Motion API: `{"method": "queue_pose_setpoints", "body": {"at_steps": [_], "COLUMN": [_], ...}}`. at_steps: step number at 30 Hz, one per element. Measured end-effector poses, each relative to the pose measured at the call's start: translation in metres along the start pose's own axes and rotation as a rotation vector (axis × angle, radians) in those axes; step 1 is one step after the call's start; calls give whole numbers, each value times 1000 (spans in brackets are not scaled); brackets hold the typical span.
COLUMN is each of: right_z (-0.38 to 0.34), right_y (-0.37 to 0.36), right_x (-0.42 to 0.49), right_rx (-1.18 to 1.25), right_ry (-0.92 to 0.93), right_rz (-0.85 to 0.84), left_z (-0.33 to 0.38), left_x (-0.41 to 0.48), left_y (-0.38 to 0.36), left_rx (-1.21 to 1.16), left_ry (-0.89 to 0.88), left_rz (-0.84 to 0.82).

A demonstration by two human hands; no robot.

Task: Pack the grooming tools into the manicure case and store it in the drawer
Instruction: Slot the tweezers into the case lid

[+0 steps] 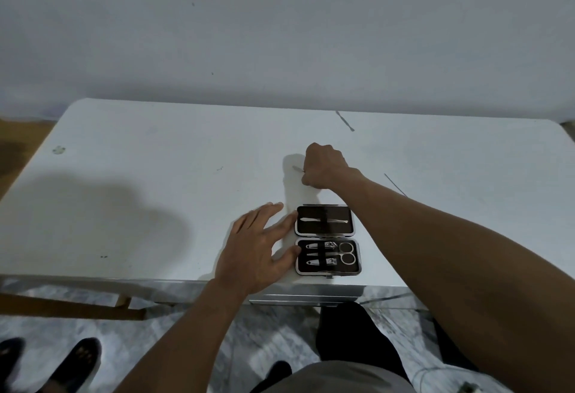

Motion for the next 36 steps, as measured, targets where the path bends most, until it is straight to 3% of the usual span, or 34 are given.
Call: {"method": "queue_pose_setpoints", "body": {"at_steps": [22, 36], "right_z": [57, 82], "right_y": [18, 3], "right_x": [-90, -118], "right_rx": [304, 199], "right_ry": [-13, 70], "right_rz": [-33, 18], "left_z": [0, 0], "left_x": [-2, -1], "left_y": [-2, -5], "left_rx": [-3, 24], "left_ry": [-3, -5], "left_rz": [44, 64]}}
Point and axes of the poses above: each hand's wrist, its own x-axis towards the middle knuckle, its own y-axis out of the back of the hand, z = x × y, the point moved 2 cm from there along x, towards the middle knuckle, and after that the axes turned 8 degrees about x, right-handed, at the moved point
